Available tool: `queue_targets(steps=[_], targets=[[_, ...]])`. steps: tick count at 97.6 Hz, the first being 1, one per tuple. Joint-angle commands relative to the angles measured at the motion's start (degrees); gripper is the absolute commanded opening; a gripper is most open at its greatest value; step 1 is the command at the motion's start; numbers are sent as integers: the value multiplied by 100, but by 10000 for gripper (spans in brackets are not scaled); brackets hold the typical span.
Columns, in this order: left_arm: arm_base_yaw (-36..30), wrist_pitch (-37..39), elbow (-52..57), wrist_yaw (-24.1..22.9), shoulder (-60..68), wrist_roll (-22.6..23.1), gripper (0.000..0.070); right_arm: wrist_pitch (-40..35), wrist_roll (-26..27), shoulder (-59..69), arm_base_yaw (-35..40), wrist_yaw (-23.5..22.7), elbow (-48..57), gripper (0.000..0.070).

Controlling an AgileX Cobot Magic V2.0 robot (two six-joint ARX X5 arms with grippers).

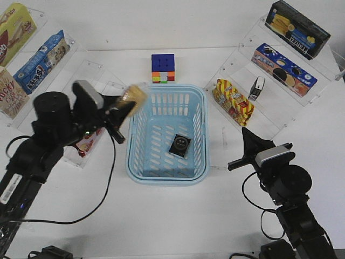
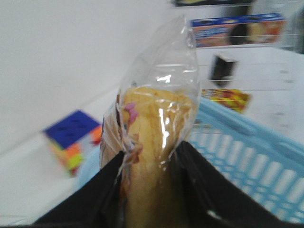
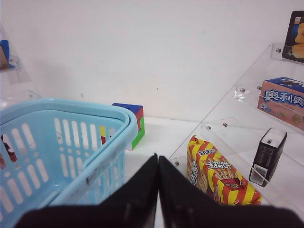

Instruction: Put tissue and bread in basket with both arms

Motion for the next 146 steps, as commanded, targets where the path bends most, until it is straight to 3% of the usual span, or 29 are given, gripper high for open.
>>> queue_targets(steps=[1, 7, 21, 32, 43, 48, 53, 60, 68, 77, 78, 87, 106, 113, 133, 146], targets=[[-308, 20, 72, 166, 177, -245, 45, 55, 81, 13, 17, 0, 52, 4], [-564, -7, 72, 166, 339, -245, 98, 55, 79, 13, 17, 2, 52, 4], [-872, -105, 72, 164, 693, -240, 413, 55, 76, 13, 17, 2, 52, 4], [-905, -85, 92, 52, 737, -216, 444, 52, 50, 4, 15, 50, 52, 4], [-881, -269, 267, -608, 577, -219, 431, 2, 17, -129, -9, 260, 55, 4], [-813, -413, 378, -1080, 452, -221, 379, -68, 11, -236, -44, 348, 55, 4], [-732, -590, 494, -1598, 297, -227, 258, -223, 26, -380, -94, 437, 55, 4], [-629, -826, 601, -2284, 33, -376, 0, -691, 131, -590, -151, 739, 55, 4], [-540, -1121, 608, -2839, -323, -503, 0, -1285, 234, -883, -199, 925, 28, 4], [-402, -1722, 603, -3261, -734, -763, 0, -1349, 229, -1314, -232, 905, -149, 4], [-184, -2061, 275, -3429, -1283, -1095, 0, -1165, 225, -1727, -234, 960, -356, 4], [-4, -1598, -581, -3464, -1891, -1200, 0, -1145, 229, -1827, -234, 1012, -389, 4], [243, 804, -3392, -3536, -3338, -1198, 0, -1106, 229, -1825, -227, 990, -389, 4], [260, 1346, -3993, -3536, -3633, -1200, 1, -1104, 227, -1825, -227, 992, -389, 4], [258, 813, -4179, -3528, -3888, -1202, 1, -1102, 227, -1827, -227, 1008, -389, 5], [258, 850, -4179, -3528, -3980, -1202, 1, -1102, 227, -1825, -227, 1010, -389, 4]])
